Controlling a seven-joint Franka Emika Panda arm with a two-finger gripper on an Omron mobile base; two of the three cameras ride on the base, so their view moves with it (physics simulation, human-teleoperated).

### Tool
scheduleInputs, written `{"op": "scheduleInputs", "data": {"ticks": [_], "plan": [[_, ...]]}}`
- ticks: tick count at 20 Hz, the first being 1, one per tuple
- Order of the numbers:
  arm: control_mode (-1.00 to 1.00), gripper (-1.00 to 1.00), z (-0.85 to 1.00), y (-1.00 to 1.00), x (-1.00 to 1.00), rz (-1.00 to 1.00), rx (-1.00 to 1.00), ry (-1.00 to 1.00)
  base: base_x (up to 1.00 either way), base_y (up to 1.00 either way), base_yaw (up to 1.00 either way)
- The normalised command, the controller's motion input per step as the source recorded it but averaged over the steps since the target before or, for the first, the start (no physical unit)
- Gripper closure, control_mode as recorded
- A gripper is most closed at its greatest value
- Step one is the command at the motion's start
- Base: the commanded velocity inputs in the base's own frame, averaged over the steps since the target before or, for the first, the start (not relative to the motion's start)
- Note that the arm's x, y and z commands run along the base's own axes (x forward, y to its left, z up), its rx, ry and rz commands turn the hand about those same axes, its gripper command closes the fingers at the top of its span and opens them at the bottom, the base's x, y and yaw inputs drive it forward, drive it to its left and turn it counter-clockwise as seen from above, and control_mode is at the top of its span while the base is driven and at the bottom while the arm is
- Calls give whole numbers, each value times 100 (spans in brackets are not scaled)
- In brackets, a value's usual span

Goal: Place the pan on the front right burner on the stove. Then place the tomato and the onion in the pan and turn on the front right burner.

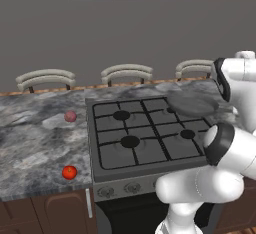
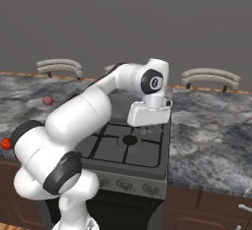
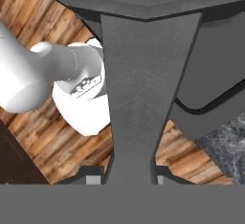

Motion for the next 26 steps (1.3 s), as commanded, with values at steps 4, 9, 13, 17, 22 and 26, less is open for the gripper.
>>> {"op": "scheduleInputs", "data": {"ticks": [4,9,13,17,22,26], "plan": [[-100,100,-14,0,0,0,0,-23,0,0,0],[-100,100,-1,0,0,0,0,-6,0,0,0],[-100,100,-3,-1,2,0,0,0,0,0,0],[-100,100,-15,-15,0,0,0,3,0,0,0],[-100,100,-28,-19,0,0,0,5,0,0,0],[-100,100,-18,-9,0,0,0,8,0,0,0]]}}
